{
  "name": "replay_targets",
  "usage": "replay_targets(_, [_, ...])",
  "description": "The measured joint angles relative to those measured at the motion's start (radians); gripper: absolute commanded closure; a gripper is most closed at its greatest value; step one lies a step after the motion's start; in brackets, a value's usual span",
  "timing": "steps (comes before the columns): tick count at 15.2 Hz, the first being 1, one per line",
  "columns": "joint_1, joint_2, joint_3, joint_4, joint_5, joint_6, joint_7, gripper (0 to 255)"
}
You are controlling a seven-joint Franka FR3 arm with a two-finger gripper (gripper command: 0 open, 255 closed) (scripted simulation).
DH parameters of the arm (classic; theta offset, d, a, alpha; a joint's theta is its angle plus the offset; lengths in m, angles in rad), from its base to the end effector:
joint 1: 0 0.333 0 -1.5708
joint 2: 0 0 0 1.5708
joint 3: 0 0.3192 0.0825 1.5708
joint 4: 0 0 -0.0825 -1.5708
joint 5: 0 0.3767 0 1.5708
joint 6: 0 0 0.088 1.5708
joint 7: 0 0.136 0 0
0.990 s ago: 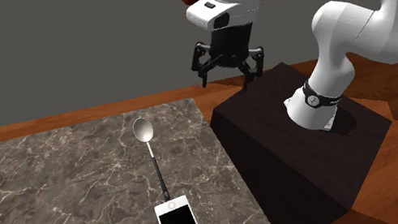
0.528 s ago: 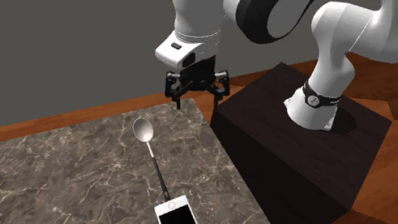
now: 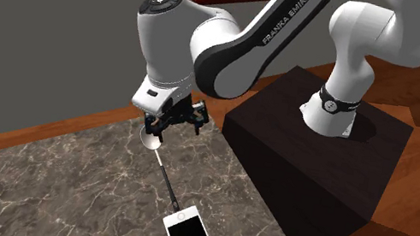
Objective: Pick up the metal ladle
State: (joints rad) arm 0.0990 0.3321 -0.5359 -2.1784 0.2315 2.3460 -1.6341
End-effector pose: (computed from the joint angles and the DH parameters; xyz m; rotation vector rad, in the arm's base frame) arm 0.4922 -0.2257 0.2281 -2.6519 -1.5189 0.0984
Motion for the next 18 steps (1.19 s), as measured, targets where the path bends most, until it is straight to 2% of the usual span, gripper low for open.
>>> replay_targets(5, [-0.085,0.208,0.078,0.164,0.064,0.025,-0.165,0])
replay_targets(7, [-0.102,0.258,0.099,0.202,0.075,0.035,-0.194,0])
replay_targets(14, [-0.132,0.344,0.135,0.232,0.111,0.088,-0.223,0])
replay_targets(15, [-0.134,0.349,0.137,0.235,0.112,0.09,-0.224,255])
replay_targets(18, [-0.135,0.352,0.138,0.237,0.114,0.091,-0.224,255])
